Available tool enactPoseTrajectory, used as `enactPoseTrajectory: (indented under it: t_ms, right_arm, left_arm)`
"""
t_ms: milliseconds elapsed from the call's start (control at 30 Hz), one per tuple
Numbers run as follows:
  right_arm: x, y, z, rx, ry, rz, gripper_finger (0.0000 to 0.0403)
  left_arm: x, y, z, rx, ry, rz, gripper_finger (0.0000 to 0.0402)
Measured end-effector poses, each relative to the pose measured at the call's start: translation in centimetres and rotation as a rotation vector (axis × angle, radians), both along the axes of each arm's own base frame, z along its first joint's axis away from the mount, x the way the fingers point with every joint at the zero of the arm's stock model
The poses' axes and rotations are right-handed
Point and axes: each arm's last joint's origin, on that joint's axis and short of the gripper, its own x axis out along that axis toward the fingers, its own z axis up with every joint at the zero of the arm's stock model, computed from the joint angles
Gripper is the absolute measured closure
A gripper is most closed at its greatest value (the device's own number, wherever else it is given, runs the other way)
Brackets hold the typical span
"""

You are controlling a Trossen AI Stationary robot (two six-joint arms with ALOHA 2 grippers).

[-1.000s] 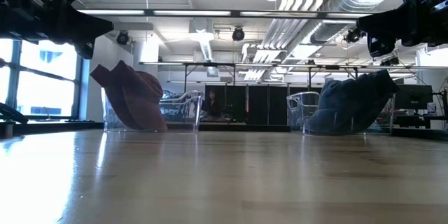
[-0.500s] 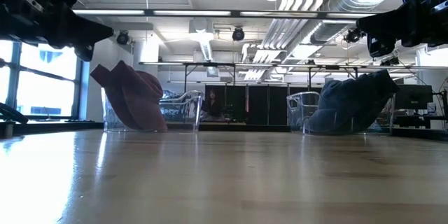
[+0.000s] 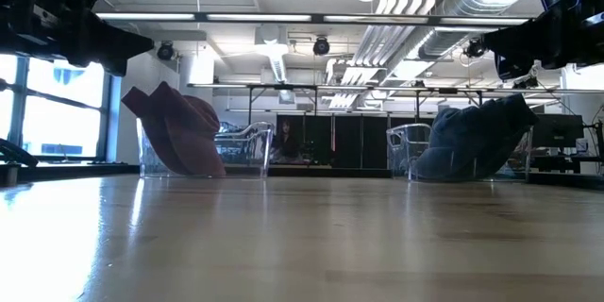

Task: Pick & Place hat
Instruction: Return to Home Position

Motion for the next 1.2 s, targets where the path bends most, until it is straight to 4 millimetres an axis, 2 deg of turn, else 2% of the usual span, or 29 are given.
enactPoseTrajectory:
  t_ms: [1200]
  right_arm:
    - [0.01, -0.01, -0.05, 0.013, 0.007, -0.002, 0.0391]
  left_arm:
    - [0.0, -0.01, 0.01, -0.018, -0.001, -0.004, 0.0401]
